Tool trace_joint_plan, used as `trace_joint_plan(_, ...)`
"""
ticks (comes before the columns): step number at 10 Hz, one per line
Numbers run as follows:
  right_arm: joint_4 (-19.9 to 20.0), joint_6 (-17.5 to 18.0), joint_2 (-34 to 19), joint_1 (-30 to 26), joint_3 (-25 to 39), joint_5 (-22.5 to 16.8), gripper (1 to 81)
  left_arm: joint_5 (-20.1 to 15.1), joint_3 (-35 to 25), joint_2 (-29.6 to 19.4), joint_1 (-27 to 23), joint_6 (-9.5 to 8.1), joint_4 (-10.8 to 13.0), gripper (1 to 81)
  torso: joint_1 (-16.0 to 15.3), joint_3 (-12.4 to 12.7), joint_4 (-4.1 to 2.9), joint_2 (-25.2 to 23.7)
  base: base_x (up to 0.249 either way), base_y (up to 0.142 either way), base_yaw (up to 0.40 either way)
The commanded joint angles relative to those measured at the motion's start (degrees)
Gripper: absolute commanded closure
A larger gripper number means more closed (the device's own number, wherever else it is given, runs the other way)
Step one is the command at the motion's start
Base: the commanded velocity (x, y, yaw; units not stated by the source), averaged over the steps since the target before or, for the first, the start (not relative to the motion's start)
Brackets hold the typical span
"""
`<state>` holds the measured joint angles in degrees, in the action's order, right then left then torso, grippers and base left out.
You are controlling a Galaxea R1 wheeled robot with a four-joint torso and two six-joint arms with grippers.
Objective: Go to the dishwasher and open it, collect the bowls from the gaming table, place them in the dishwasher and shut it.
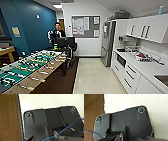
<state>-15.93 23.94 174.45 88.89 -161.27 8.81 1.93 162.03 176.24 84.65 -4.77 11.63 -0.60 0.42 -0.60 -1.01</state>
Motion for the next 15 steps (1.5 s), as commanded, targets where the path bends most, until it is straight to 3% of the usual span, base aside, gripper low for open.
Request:
trace_joint_plan(1,-0.68,-0.30,0.14,-2.88,-0.09,-2.49,1.0,-2.63,0.22,0.08,-2.96,-0.07,0.59,1.0,0.00,0.00,0.00,0.00,0.000,0.000,0.357)
trace_joint_plan(15,-0.85,-0.39,0.66,-3.41,0.09,-2.49,1.0,-2.54,0.49,-0.45,-2.95,-0.07,0.50,1.0,0.00,0.02,0.00,0.00,0.000,0.000,0.357)
